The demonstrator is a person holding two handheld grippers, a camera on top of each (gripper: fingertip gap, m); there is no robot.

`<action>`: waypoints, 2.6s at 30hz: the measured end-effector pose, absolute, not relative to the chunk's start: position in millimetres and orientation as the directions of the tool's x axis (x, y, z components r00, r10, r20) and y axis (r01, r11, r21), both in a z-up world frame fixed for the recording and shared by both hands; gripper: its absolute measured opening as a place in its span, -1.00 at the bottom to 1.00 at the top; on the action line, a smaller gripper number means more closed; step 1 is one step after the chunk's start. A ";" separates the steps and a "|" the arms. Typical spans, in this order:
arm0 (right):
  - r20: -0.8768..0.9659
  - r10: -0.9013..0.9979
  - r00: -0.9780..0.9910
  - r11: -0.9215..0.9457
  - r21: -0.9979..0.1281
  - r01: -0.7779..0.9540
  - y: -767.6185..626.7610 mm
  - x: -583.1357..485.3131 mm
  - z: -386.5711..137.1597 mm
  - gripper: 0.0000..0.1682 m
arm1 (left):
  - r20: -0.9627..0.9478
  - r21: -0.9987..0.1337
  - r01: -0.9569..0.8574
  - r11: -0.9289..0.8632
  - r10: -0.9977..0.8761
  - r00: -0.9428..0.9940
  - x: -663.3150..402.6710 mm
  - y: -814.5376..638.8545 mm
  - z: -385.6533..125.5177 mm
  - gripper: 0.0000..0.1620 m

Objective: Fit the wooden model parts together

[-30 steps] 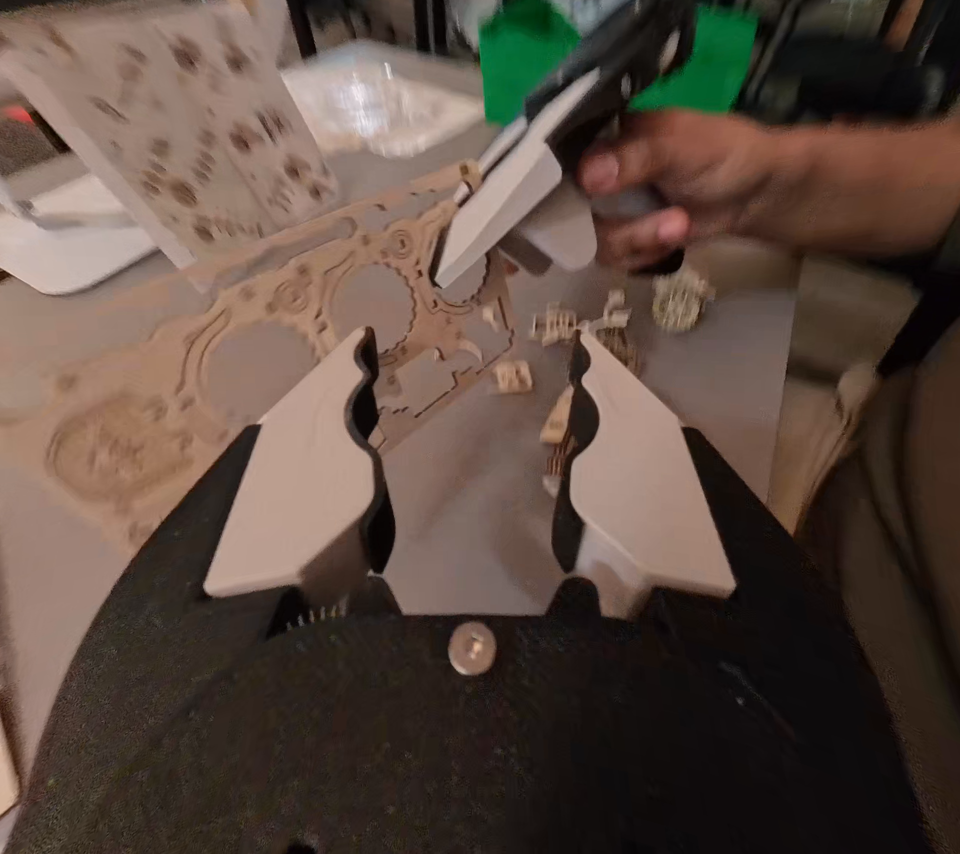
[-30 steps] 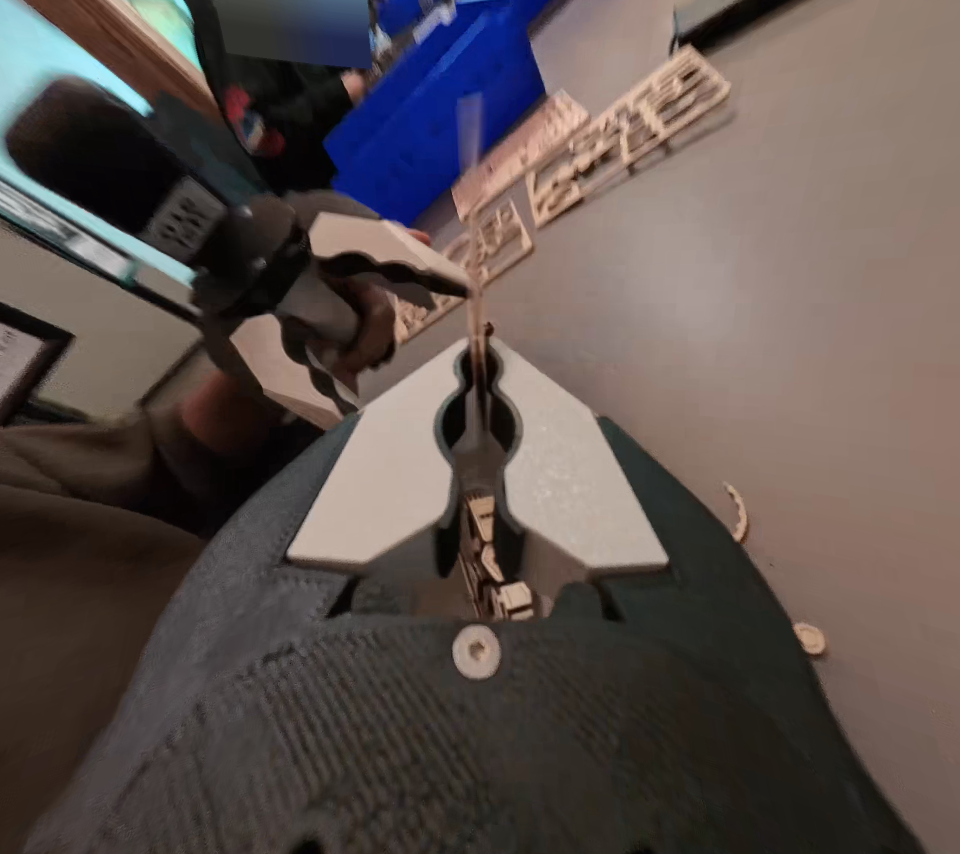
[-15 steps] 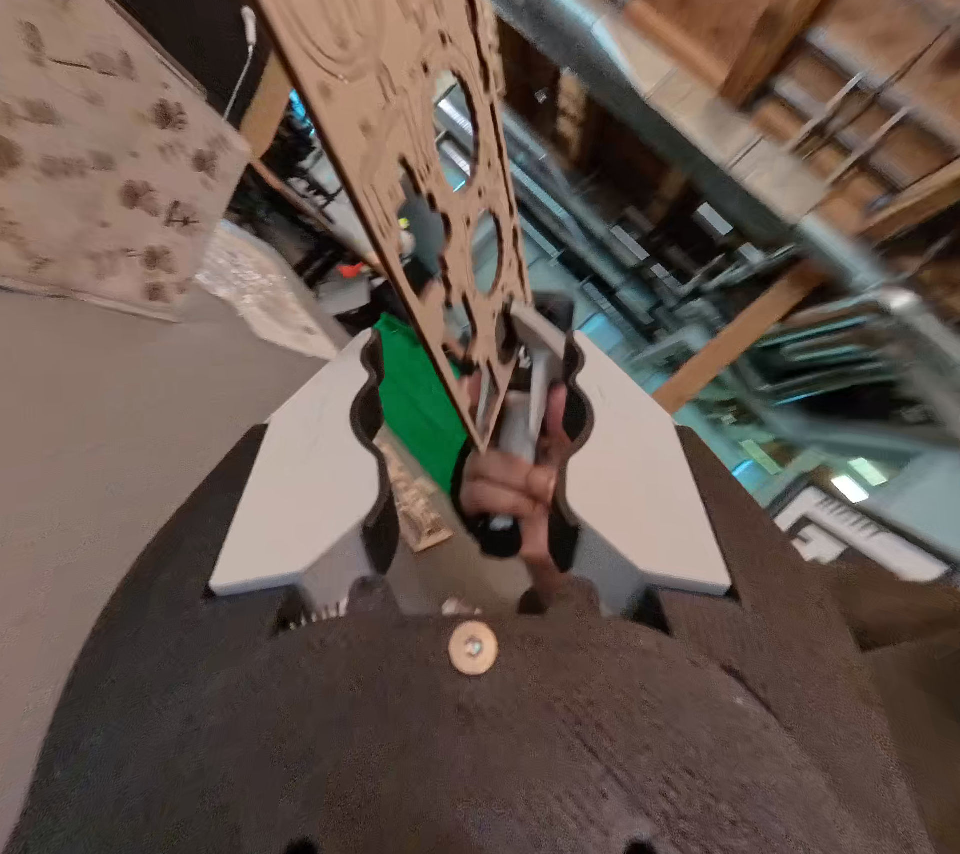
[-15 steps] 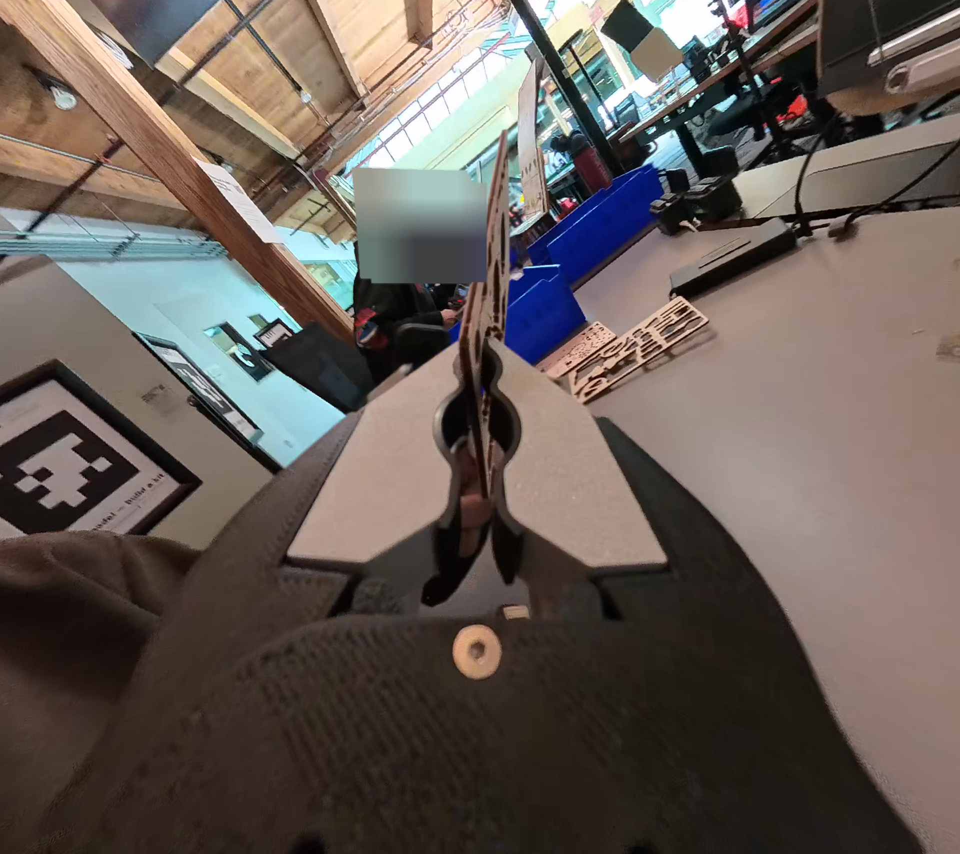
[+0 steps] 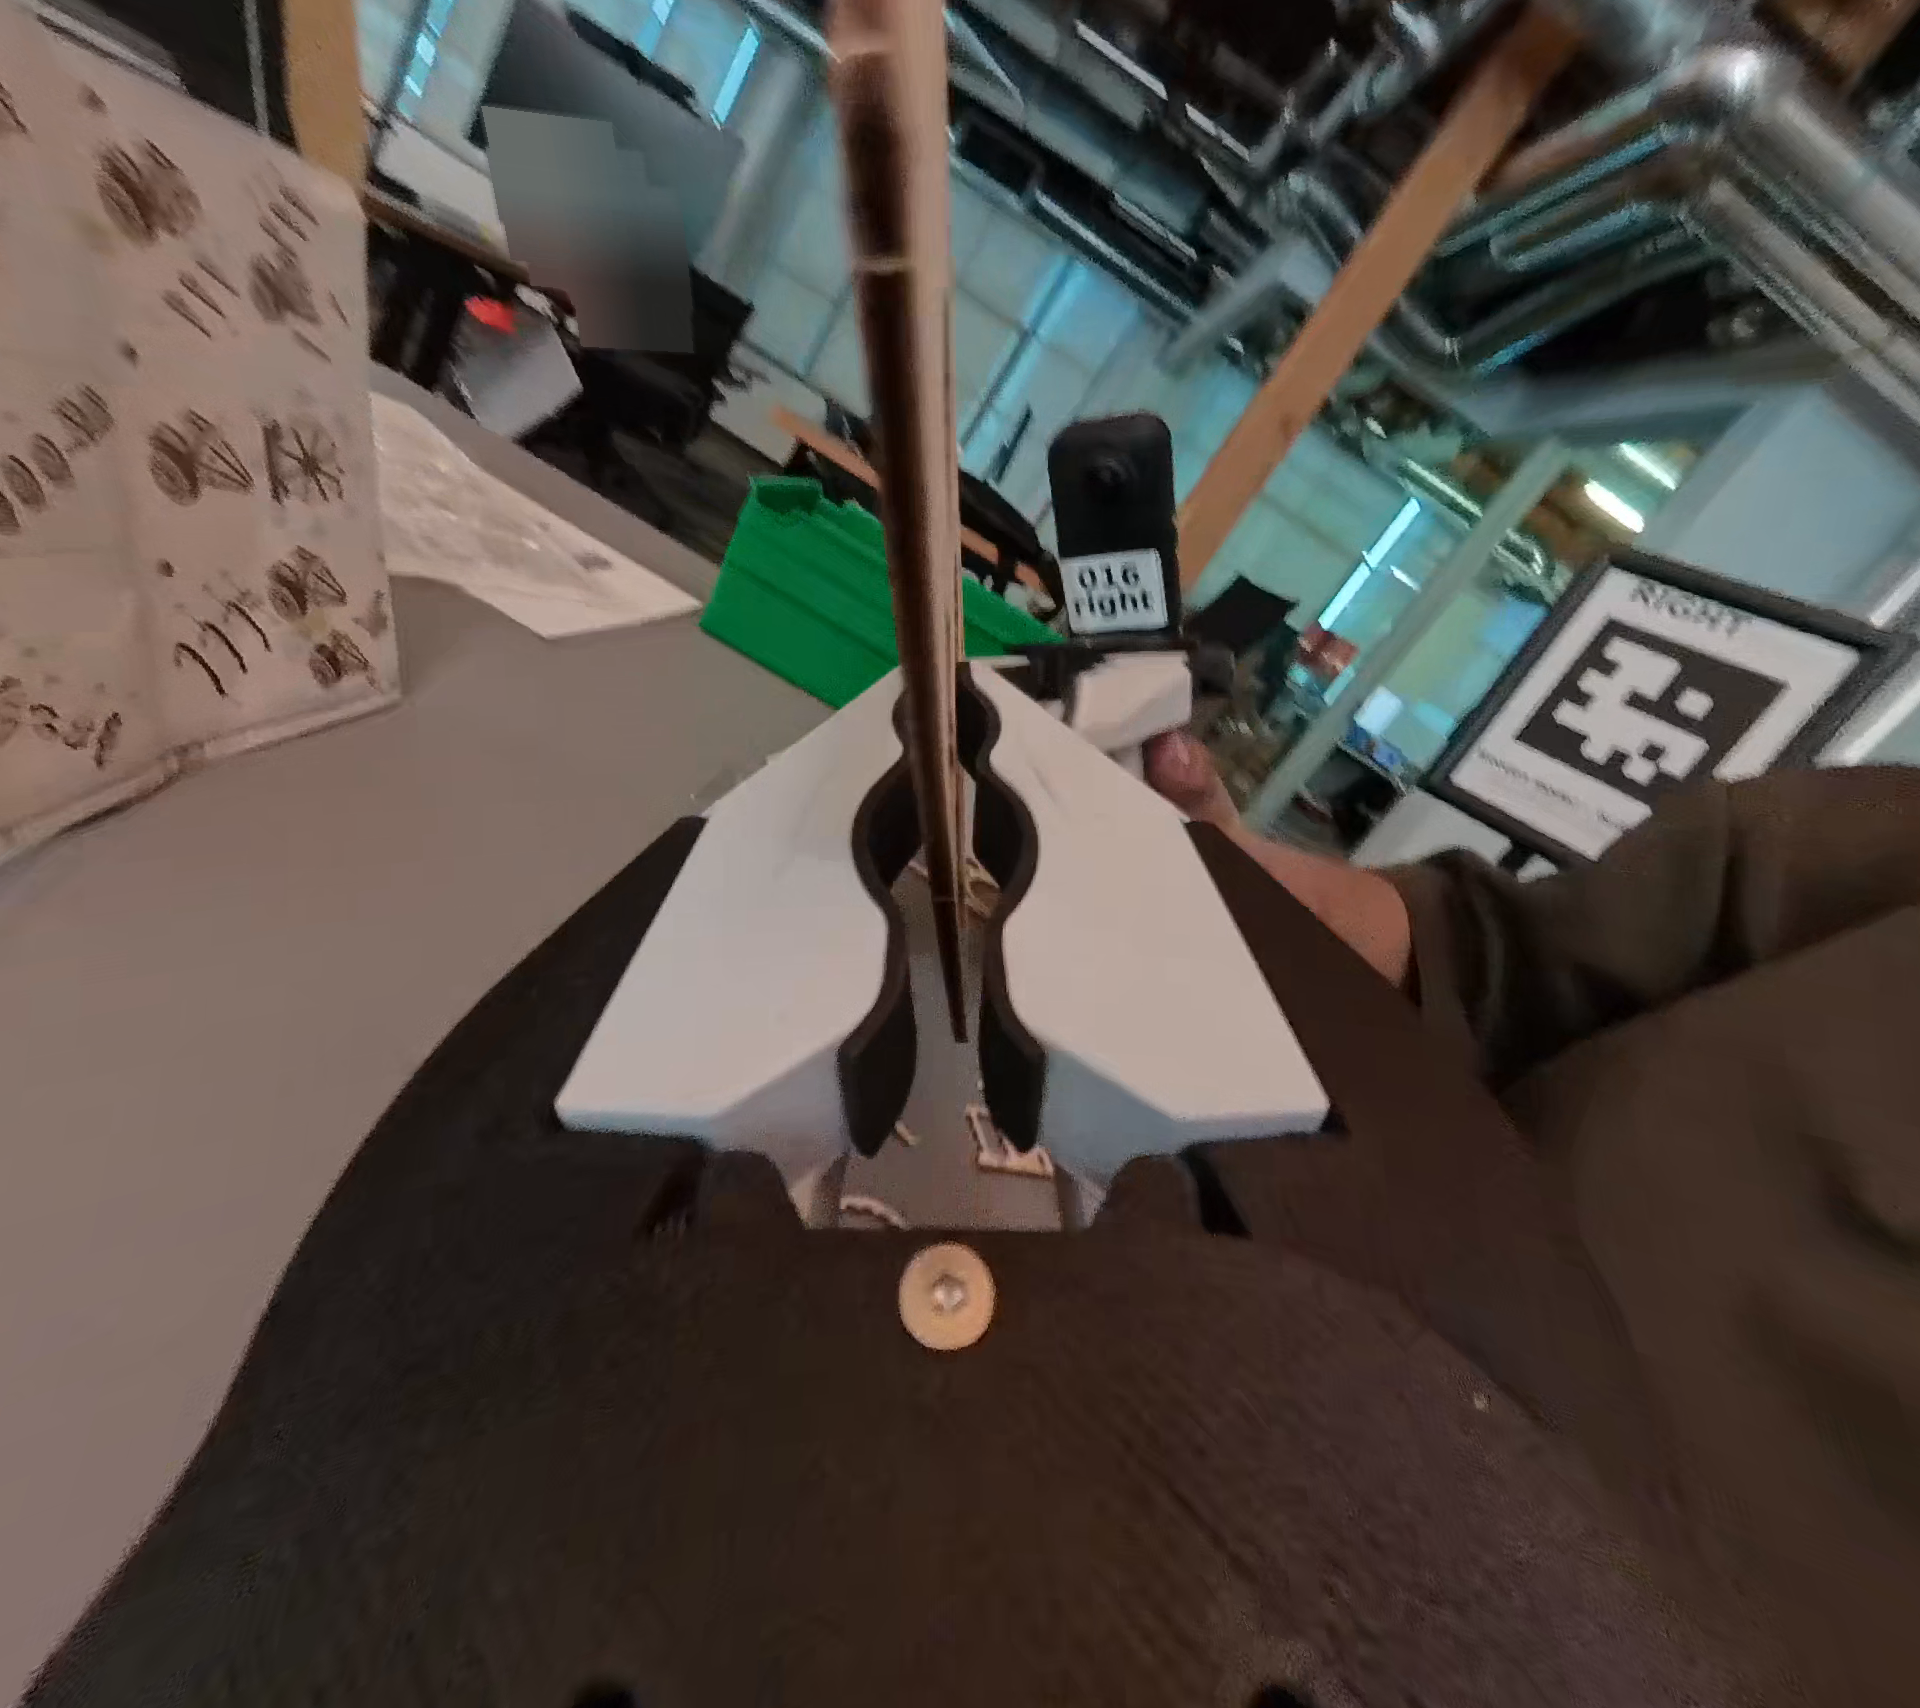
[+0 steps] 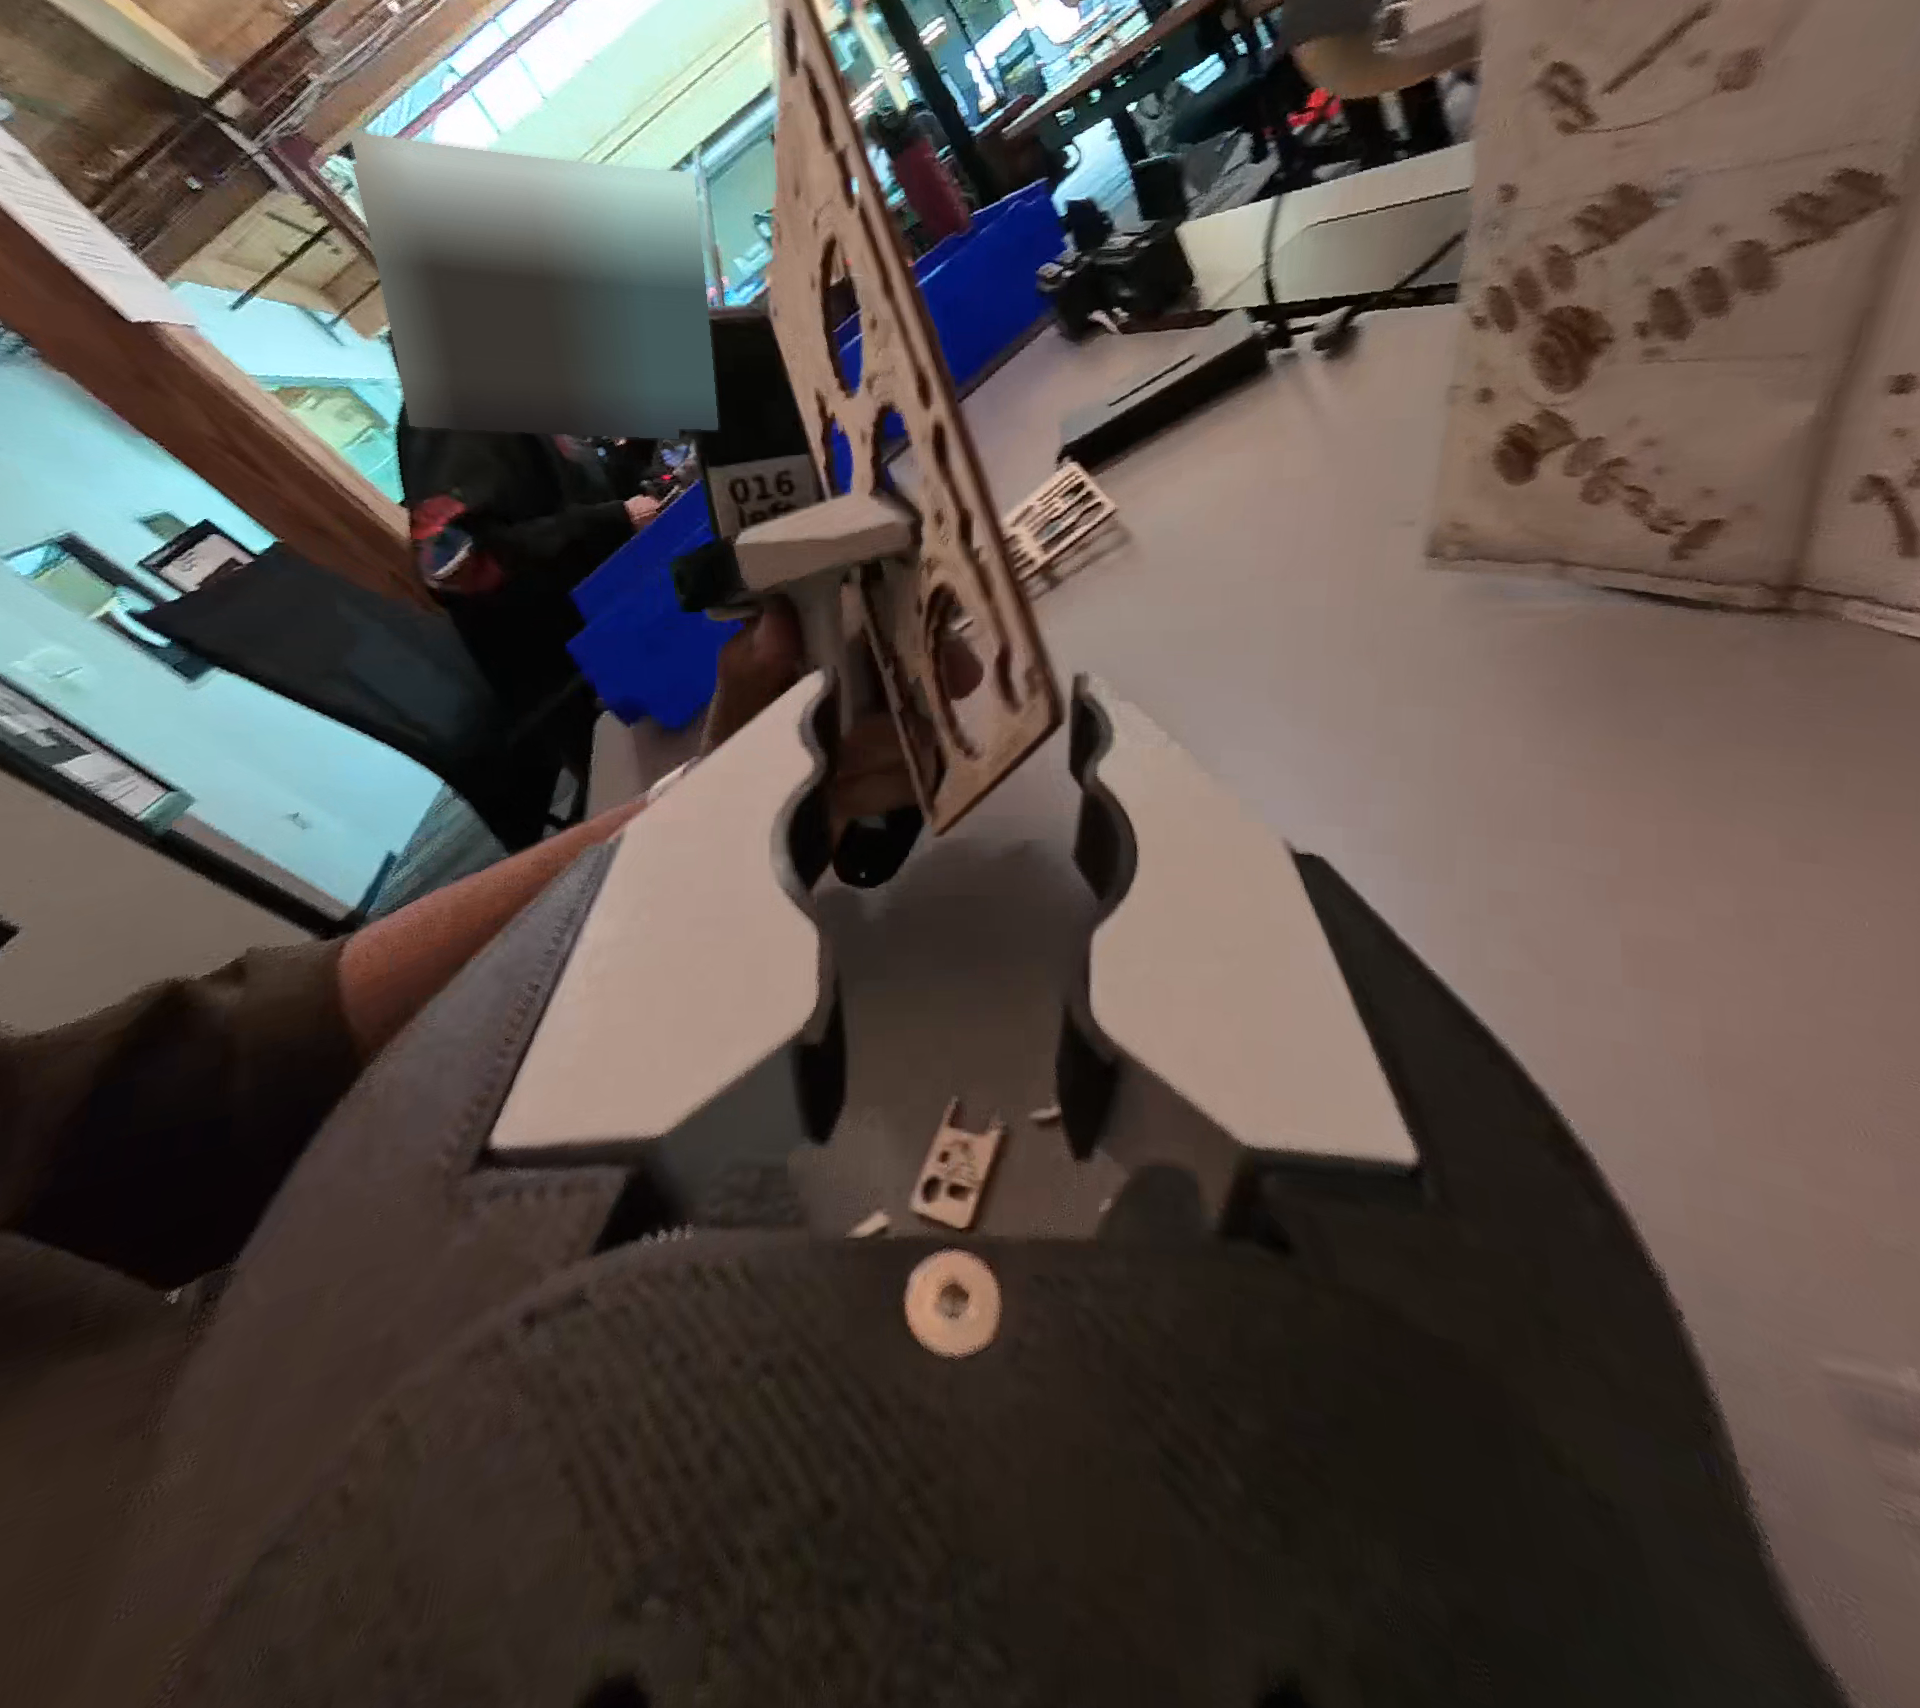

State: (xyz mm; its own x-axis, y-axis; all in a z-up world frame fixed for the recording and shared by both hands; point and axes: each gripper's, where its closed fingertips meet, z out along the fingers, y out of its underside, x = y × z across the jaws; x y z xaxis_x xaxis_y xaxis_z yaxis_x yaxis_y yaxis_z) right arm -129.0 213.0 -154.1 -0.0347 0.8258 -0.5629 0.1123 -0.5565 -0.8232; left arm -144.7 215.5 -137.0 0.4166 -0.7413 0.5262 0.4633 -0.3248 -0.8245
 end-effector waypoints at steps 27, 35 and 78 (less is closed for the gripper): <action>-0.655 0.742 -0.141 -0.664 -0.748 -0.017 226.4 -129.7 -158.3 -1.00 | 0.670 -0.720 0.515 -0.464 -0.659 0.343 -144.5 223.2 -177.9 -0.46; -0.658 0.745 -0.105 -0.663 -0.749 -0.012 225.6 -135.8 -166.9 -1.00 | 0.664 -0.716 0.510 -0.477 -0.691 0.286 -139.1 216.5 -173.9 -0.99; -0.610 0.790 0.059 -0.609 -0.770 0.192 235.8 -128.5 -196.7 -0.86 | 0.529 -0.846 0.297 -0.442 -0.635 0.563 -120.4 223.2 -196.5 -1.00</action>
State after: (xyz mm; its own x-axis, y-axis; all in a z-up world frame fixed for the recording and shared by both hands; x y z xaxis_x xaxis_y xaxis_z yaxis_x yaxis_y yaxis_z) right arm -128.5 235.8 -196.7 0.0588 0.7903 -0.6099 0.1916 -0.6085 -0.7701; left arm -120.4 223.2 -196.5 0.5627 -0.6351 0.5291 0.2968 -0.4422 -0.8464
